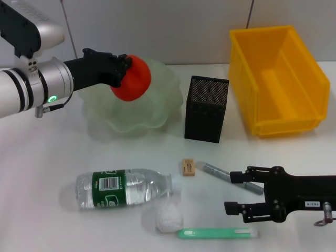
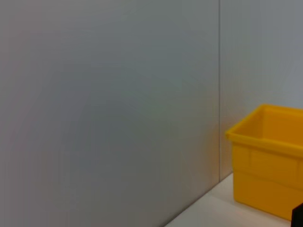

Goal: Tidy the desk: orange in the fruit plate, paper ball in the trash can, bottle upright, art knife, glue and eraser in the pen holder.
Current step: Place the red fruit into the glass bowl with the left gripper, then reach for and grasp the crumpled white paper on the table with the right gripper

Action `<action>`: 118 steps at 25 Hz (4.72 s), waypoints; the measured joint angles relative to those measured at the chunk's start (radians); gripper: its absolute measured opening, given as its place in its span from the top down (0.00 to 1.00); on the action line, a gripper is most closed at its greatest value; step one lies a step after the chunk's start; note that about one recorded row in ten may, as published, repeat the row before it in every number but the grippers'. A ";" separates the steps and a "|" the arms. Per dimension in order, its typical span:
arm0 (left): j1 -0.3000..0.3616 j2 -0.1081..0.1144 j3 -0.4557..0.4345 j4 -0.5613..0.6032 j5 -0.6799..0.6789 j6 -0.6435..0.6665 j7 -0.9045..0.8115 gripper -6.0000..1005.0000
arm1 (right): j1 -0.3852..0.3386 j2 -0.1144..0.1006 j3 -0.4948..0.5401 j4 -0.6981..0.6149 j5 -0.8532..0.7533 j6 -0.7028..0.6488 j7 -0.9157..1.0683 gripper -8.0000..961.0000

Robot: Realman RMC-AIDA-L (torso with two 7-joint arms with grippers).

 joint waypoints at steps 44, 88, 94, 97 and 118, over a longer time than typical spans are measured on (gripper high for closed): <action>0.213 0.021 -0.105 -0.163 0.100 0.885 0.256 0.19 | 0.144 -0.052 0.015 -0.325 -0.039 -0.207 0.469 0.17; 0.226 0.080 -0.108 -0.163 0.120 0.870 0.289 0.19 | 0.400 0.006 -0.230 0.005 -0.226 -0.004 0.187 0.18; 0.224 0.080 -0.108 -0.163 0.120 0.867 0.289 0.19 | 0.401 0.010 -0.245 0.069 -0.216 0.064 0.113 0.18; 0.222 0.080 -0.108 -0.163 0.120 0.865 0.284 0.19 | 0.402 0.011 -0.248 0.094 -0.196 0.085 0.081 0.18; 0.225 0.076 -0.108 -0.166 0.120 0.863 0.289 0.19 | 0.398 0.016 -0.405 0.153 -0.086 0.208 0.031 0.19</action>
